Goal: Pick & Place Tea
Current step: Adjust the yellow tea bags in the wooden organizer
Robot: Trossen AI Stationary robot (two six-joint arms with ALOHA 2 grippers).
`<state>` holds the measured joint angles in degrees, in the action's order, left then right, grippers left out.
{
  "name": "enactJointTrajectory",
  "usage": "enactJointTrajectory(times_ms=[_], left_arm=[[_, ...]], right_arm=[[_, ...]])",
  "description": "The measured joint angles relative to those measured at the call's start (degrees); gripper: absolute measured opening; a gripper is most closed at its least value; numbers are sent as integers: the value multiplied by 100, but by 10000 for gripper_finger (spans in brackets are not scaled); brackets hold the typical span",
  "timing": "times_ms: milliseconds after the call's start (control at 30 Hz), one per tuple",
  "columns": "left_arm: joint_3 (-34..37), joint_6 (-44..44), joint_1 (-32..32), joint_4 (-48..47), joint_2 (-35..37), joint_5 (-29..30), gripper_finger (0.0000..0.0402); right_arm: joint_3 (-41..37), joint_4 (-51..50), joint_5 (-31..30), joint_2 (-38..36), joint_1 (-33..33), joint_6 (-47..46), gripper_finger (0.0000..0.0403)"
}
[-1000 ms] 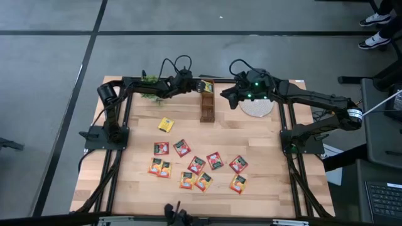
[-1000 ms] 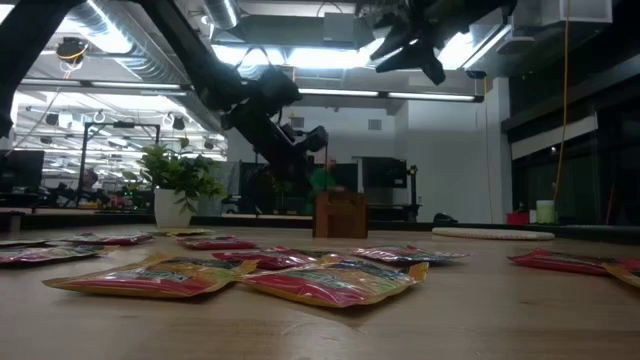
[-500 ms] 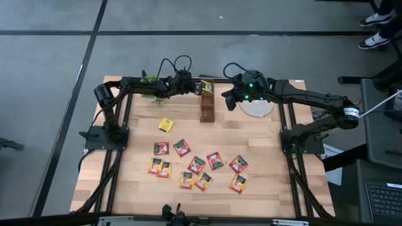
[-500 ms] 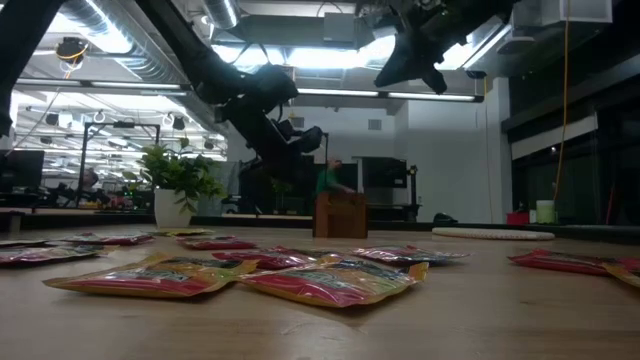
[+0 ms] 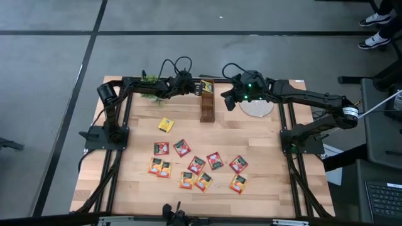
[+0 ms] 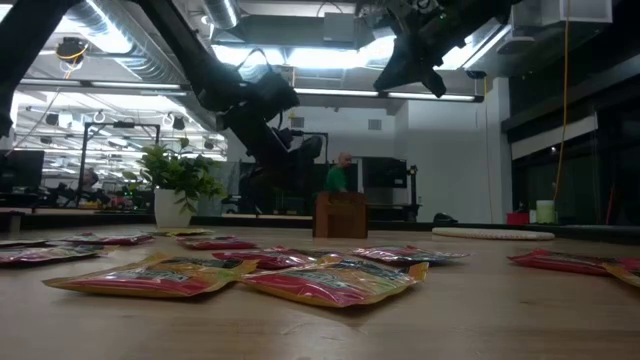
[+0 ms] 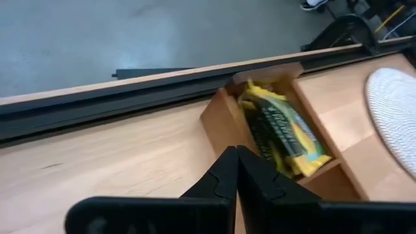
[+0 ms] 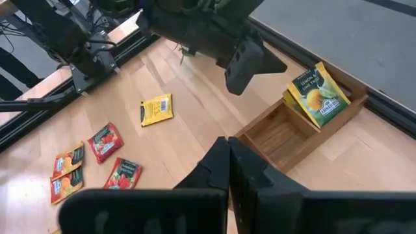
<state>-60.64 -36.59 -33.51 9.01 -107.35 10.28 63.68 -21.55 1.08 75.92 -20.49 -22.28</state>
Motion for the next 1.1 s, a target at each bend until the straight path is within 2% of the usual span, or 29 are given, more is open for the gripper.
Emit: enactJointTrajectory(times_ms=[867,1100], left_arm=[[-92,148,4,-59,62,-141,2],[-90,139,4,-521,62,160,2]], right_arm=[[0,-77,2,0,-2,11,2],[0,-75,2,0,-2,11,3]])
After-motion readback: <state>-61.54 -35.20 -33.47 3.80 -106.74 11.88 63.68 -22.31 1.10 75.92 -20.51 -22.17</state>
